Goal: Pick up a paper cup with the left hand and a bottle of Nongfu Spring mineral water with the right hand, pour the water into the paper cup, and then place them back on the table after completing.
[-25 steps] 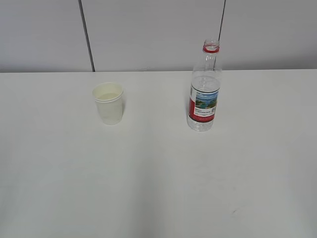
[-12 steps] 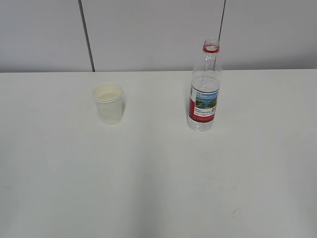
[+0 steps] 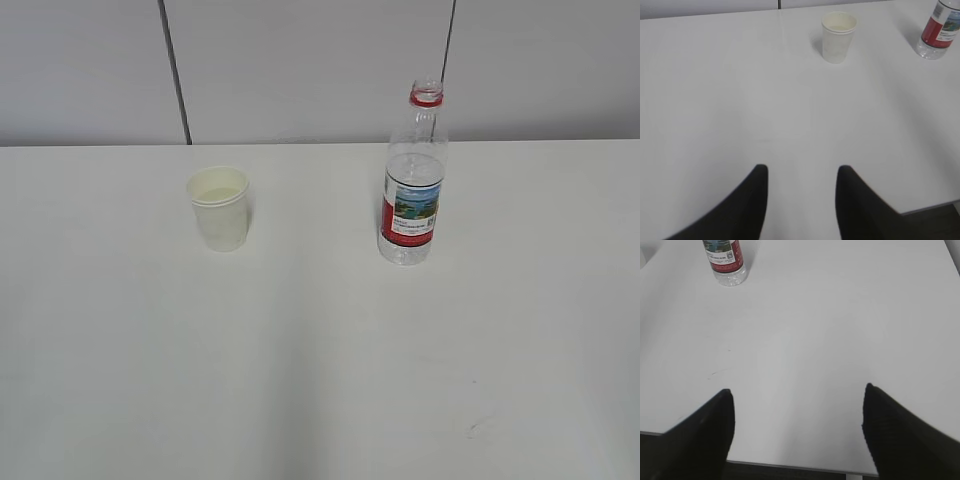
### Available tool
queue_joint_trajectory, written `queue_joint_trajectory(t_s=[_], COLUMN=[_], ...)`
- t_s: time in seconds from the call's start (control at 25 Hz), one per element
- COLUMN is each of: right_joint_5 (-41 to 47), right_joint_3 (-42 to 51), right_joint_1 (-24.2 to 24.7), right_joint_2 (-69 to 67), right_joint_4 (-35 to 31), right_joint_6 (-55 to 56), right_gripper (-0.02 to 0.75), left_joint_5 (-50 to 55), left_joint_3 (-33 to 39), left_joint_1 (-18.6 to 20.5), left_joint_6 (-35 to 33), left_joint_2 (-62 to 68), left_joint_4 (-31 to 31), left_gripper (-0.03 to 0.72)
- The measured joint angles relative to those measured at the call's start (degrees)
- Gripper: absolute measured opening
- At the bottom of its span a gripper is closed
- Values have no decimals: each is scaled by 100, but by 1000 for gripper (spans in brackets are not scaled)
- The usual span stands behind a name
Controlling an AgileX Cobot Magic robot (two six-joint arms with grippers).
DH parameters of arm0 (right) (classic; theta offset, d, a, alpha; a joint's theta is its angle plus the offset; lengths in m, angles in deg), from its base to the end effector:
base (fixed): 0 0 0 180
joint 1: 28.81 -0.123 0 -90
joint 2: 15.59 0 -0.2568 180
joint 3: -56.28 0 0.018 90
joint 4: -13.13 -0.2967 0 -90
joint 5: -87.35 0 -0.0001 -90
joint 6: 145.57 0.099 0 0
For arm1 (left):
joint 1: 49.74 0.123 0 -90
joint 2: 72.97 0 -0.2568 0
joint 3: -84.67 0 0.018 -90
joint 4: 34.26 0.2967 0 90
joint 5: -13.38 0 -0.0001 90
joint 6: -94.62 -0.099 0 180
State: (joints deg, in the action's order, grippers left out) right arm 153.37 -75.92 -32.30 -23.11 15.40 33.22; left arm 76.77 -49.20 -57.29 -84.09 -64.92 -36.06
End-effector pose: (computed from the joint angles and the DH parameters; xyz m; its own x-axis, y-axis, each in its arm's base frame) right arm 0.0637 0.0003 0.2887 -0.5174 -0.0688 -0.8530 -0.0493 0.9975 -0.0506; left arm 0.0625 -0.0111 0.3013 -0.4640 0.0246 -0.8855 0.1391 0.9892 -0.0454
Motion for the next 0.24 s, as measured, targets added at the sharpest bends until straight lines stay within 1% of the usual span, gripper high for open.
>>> queue_joint_trajectory(t_s=[0.24], right_joint_5=[0], right_joint_3=[0], right_joint_1=[0], right_joint_2=[0], right_joint_4=[4], right_joint_6=[0], right_gripper=[587], left_joint_5=[0], left_joint_3=[0], left_joint_1=[0], left_joint_6=[0], left_joint_2=[0], left_joint_4=[0], left_gripper=[270])
